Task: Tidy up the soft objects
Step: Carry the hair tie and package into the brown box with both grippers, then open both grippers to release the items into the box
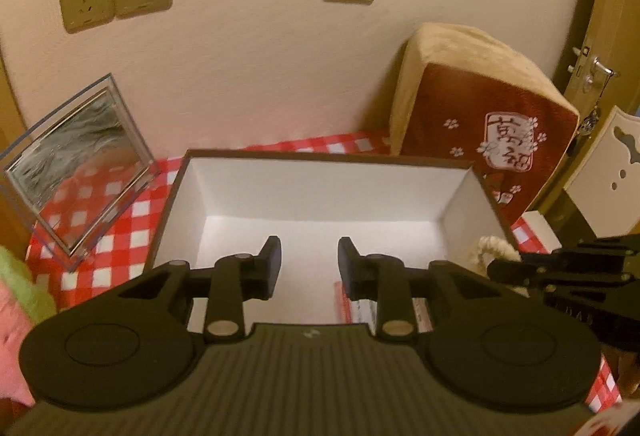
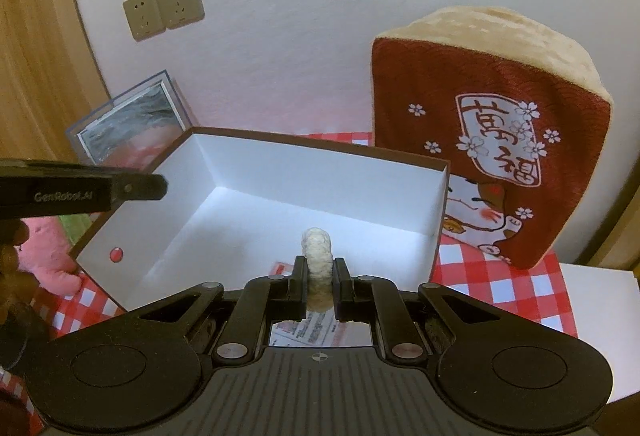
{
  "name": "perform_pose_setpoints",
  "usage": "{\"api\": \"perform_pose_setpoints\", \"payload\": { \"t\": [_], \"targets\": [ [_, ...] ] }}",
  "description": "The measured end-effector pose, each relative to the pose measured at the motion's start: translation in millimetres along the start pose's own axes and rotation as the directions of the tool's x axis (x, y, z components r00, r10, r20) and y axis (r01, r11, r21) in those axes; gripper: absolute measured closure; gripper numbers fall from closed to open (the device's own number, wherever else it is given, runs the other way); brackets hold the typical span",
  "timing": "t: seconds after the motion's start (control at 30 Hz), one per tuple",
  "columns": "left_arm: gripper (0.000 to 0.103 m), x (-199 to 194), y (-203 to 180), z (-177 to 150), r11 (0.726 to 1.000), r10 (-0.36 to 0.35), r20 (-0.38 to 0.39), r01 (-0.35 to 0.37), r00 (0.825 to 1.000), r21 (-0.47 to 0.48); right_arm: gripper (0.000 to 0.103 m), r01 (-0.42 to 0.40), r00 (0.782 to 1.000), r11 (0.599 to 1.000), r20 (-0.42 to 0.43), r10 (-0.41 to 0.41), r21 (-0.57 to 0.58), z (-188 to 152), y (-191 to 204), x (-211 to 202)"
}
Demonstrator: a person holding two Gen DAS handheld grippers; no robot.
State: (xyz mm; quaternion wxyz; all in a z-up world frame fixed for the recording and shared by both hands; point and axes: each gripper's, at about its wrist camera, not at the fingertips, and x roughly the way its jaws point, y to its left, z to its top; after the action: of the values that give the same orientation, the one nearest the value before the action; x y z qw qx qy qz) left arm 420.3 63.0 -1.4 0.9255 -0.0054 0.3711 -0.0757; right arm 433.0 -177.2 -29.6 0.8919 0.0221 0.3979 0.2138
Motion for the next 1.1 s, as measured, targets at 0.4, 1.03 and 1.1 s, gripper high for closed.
{"api": "perform_pose_setpoints", "payload": {
  "t": [0.4, 1.03, 1.1],
  "targets": [
    [0.07, -21, 6, -14, 1.0, 0.008, -0.04, -0.008, 0.999, -0.003, 0.057, -0.02, 0.997, 1.0, 0.075, 0.019, 0.006, 8, 3, -7],
    [0.056, -87, 6, -53, 0.998, 0.043, -0.037, -0.044, 0.998, -0.042, 0.036, -0.044, 0.995, 0.995, 0.09, 0.036, 0.089, -22, -6, -63],
    [0.056, -95, 6, -58, 0.998, 0.038, -0.034, -0.04, 0.999, -0.047, 0.034, -0.046, 0.995, 0.994, 0.087, 0.037, 0.096, -31, -6, -70]
  ]
}}
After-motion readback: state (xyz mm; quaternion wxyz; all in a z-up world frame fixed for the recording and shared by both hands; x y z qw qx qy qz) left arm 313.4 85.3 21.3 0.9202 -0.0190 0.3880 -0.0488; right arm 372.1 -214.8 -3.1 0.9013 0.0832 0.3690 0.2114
